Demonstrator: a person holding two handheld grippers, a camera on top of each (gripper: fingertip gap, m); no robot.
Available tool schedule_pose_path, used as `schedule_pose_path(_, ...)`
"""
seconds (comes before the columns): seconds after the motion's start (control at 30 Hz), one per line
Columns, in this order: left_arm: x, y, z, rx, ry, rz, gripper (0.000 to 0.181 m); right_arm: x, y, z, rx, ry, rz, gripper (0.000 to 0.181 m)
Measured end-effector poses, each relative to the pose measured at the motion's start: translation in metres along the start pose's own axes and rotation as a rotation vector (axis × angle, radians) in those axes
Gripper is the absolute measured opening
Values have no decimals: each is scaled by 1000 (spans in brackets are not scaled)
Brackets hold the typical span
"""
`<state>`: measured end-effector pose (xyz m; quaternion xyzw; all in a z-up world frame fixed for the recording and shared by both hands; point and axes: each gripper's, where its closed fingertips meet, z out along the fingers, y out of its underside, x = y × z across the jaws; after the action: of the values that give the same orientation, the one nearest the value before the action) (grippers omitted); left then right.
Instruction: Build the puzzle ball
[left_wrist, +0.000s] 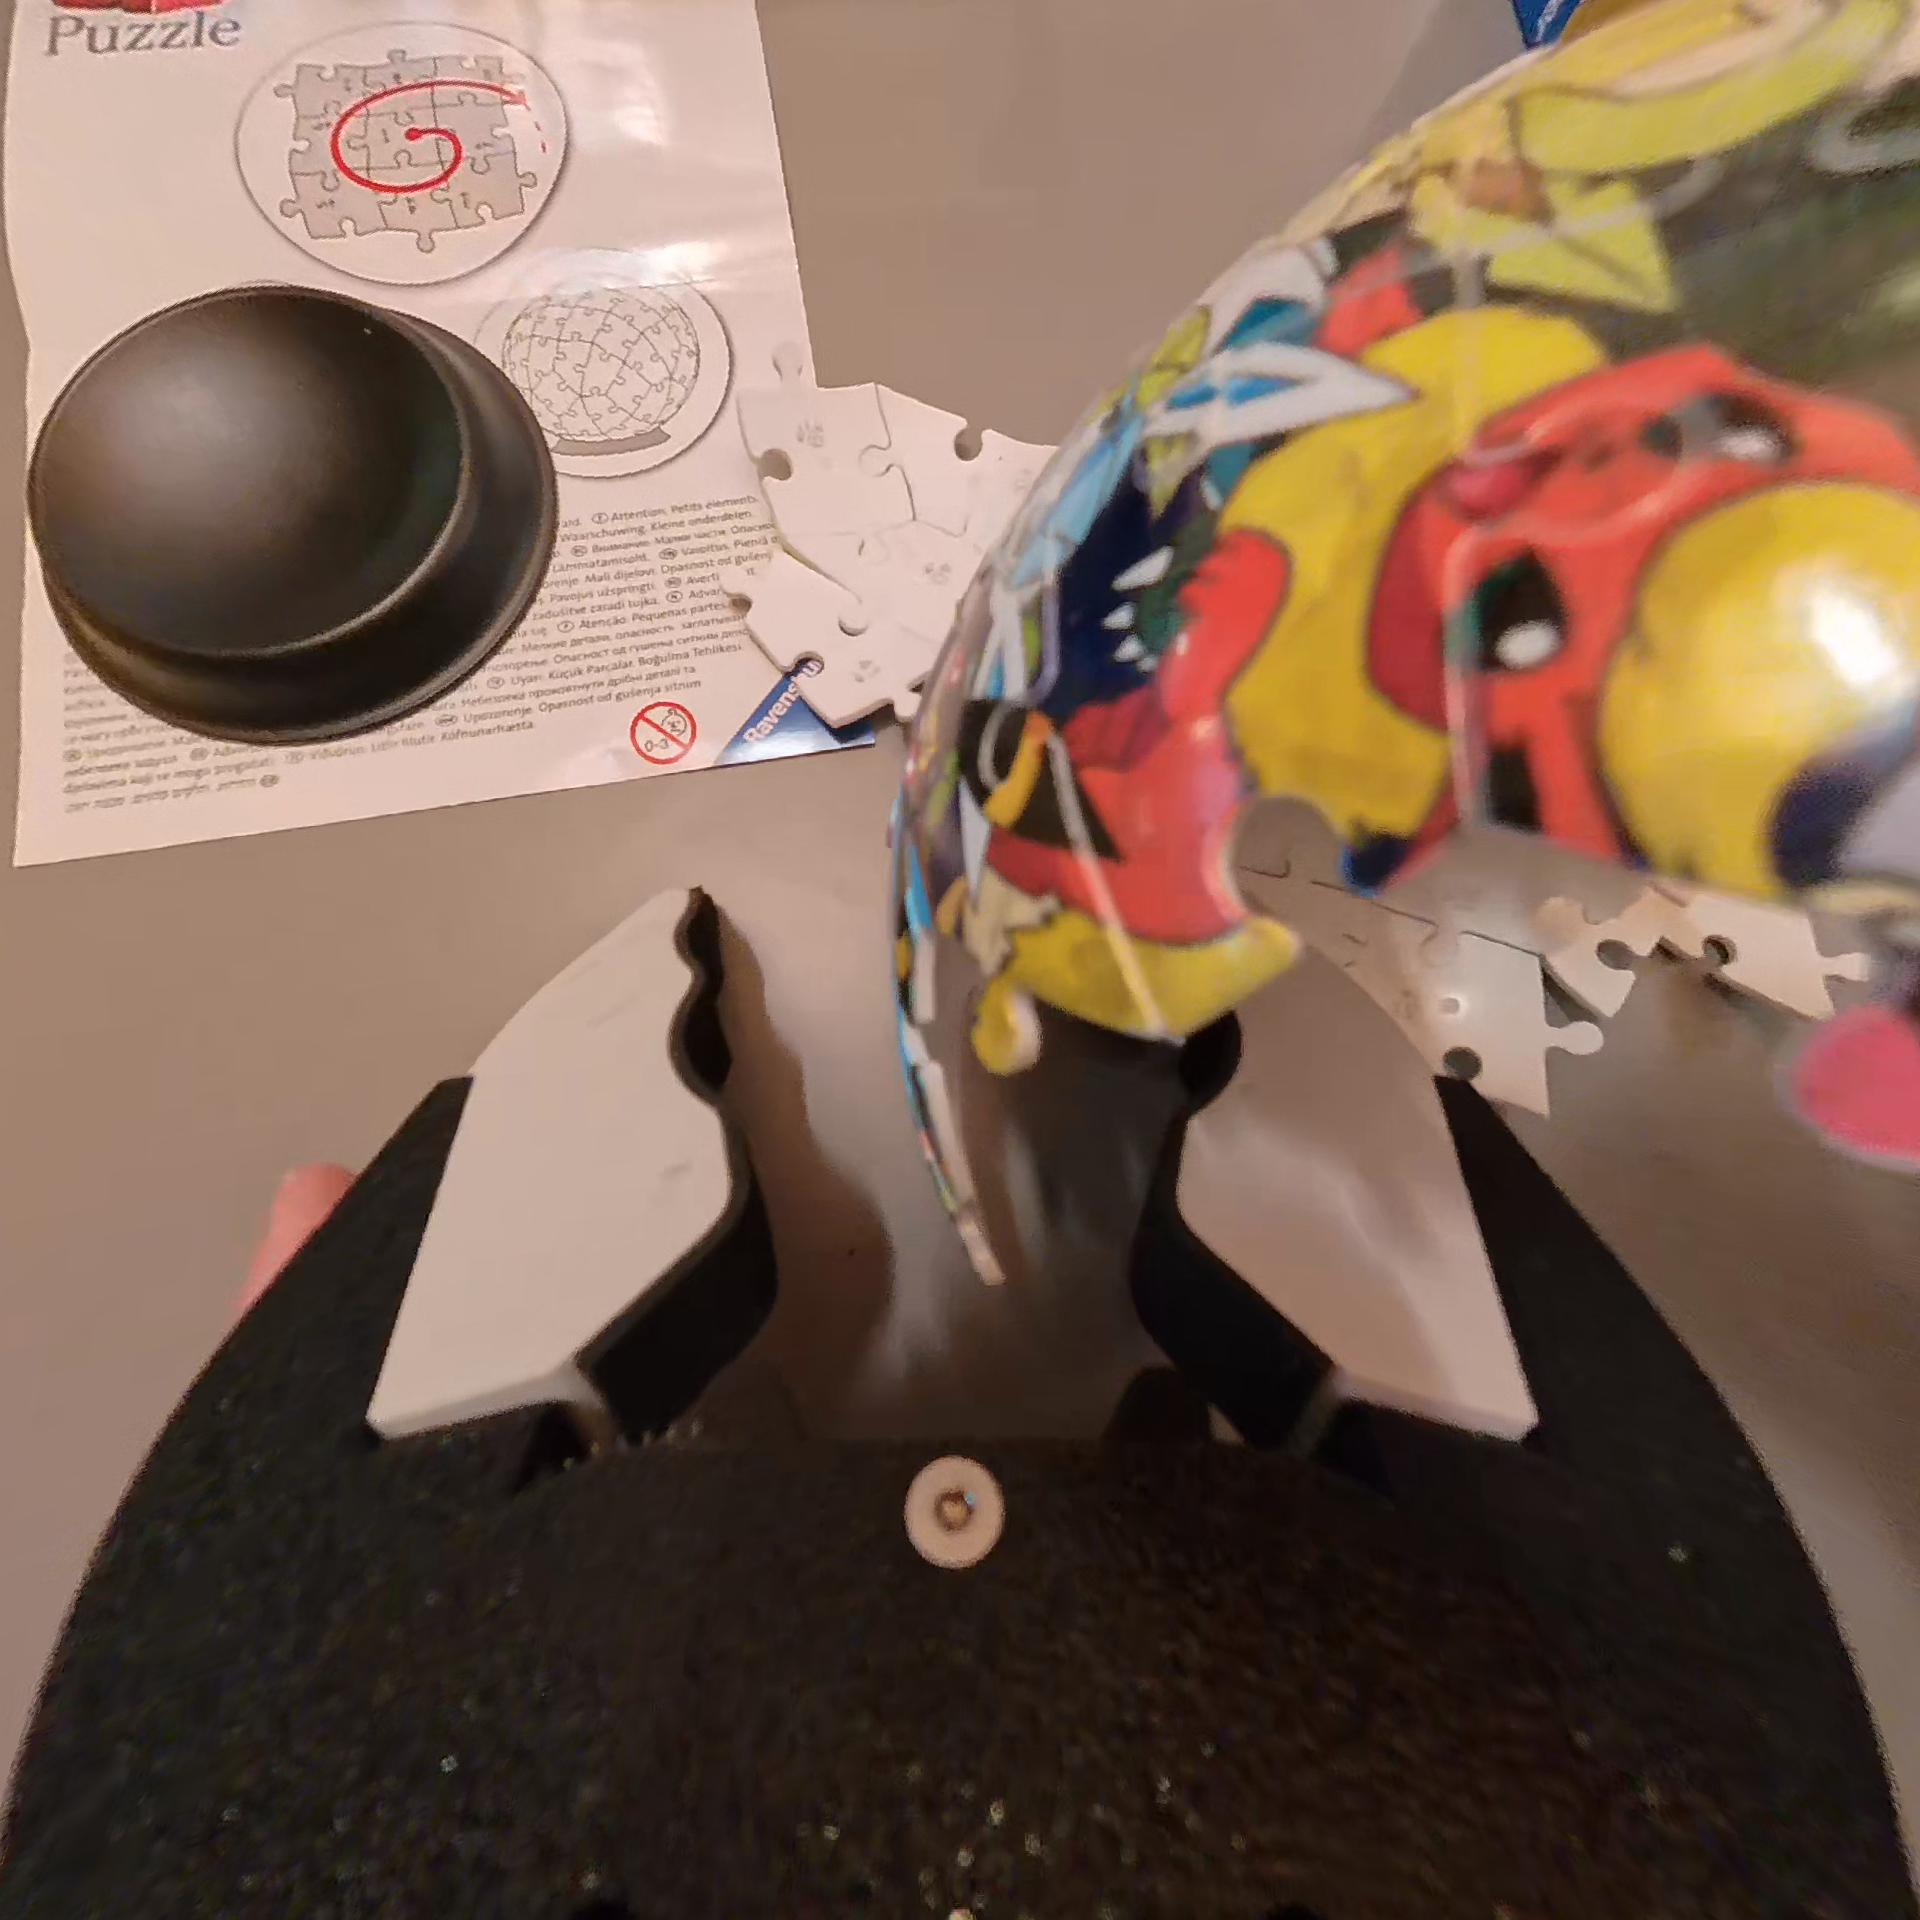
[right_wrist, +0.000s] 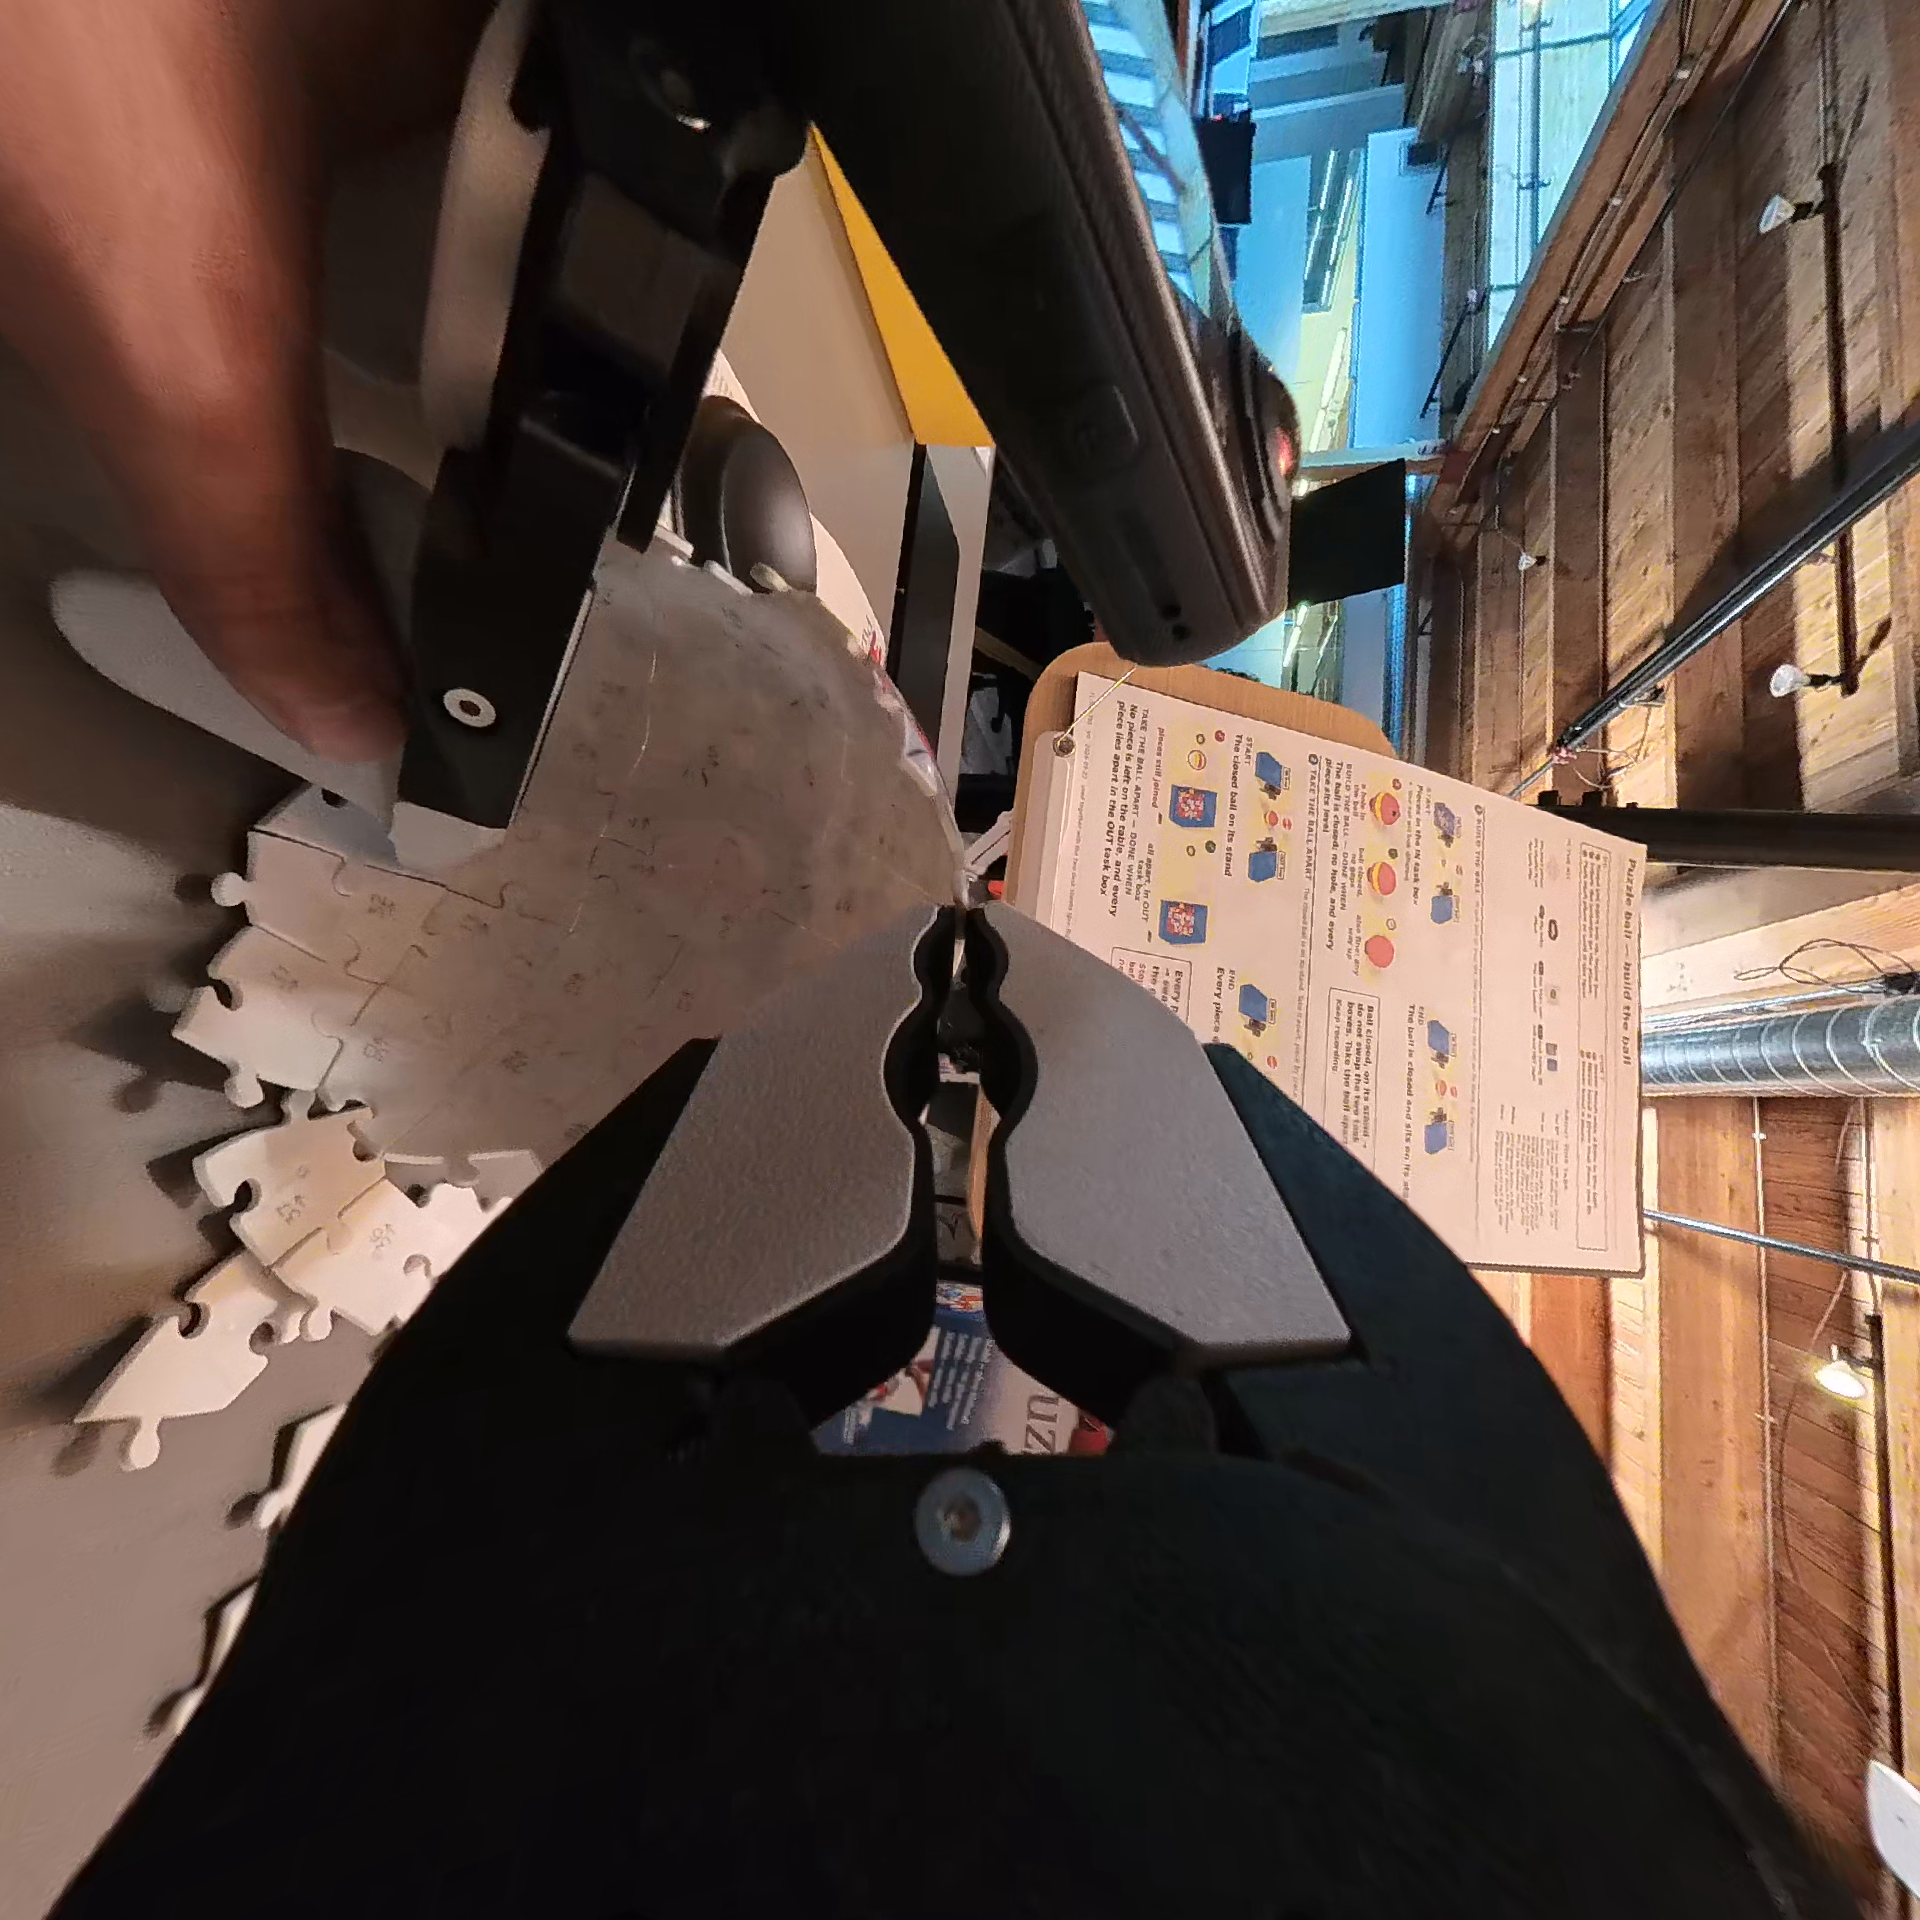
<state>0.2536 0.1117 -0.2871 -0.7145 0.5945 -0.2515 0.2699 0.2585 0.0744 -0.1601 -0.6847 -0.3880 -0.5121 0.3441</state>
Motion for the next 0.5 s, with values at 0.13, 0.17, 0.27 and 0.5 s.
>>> schedule_pose_path(0.13,7,-1,0,-5,37,37,73,0,-1,1,5,1,5,2)
schedule_pose_path(0.17,10,-1,0,-6,52,49,66,0,-1,1,5,1,5,2)
schedule_pose_path(0.27,14,-2,-1,17,63,92,59,0,0,1,0,2,1,2)
schedule_pose_path(0.5,4,-14,-19,140,100,-45,93,1,1,1,-5,3,-6,2)
